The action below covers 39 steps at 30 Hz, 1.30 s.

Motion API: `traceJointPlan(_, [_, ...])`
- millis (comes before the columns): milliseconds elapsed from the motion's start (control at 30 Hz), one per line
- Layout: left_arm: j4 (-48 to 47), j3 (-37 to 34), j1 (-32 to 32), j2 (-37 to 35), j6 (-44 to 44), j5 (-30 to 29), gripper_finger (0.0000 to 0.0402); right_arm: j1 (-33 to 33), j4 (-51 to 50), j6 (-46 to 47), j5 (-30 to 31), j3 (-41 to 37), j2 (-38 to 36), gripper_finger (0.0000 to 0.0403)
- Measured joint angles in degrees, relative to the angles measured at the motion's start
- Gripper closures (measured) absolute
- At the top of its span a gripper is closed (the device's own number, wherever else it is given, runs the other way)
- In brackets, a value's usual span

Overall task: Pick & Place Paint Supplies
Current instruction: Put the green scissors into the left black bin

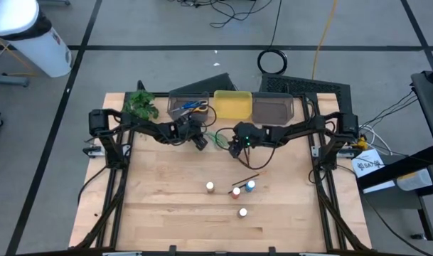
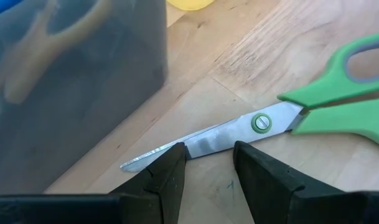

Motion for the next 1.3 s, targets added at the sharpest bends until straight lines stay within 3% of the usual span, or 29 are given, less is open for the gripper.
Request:
traceJointPlan(333, [0.33,-0.01,-0.03,0.04,0.91,0.58,0.0248,-0.75,1.33,2.65,-0.1,-0.04,4.13,0.0234])
traceJointPlan(567, [0.62,-0.01,-0.03,0.08,0.83,0.82,0.0248,-1.66,7.62,3.95,-5.81,-0.02,6.27,0.0234])
traceJointPlan(1000, [1.17,-0.07,-0.1,0.08,0.54,1.54,0.0248,-1.64,10.37,3.93,-5.83,-0.04,6.97,0.0235])
traceJointPlan(1133, [1.54,-0.08,-0.1,0.1,0.51,2.13,0.0248,-1.62,11.9,3.83,-5.87,-0.02,8.2,0.0259])
traceJointPlan(1300, [1.44,-0.12,-0.14,0.08,0.57,1.9,0.0248,-1.74,13.75,2.09,-6.92,0.02,9.9,0.0326])
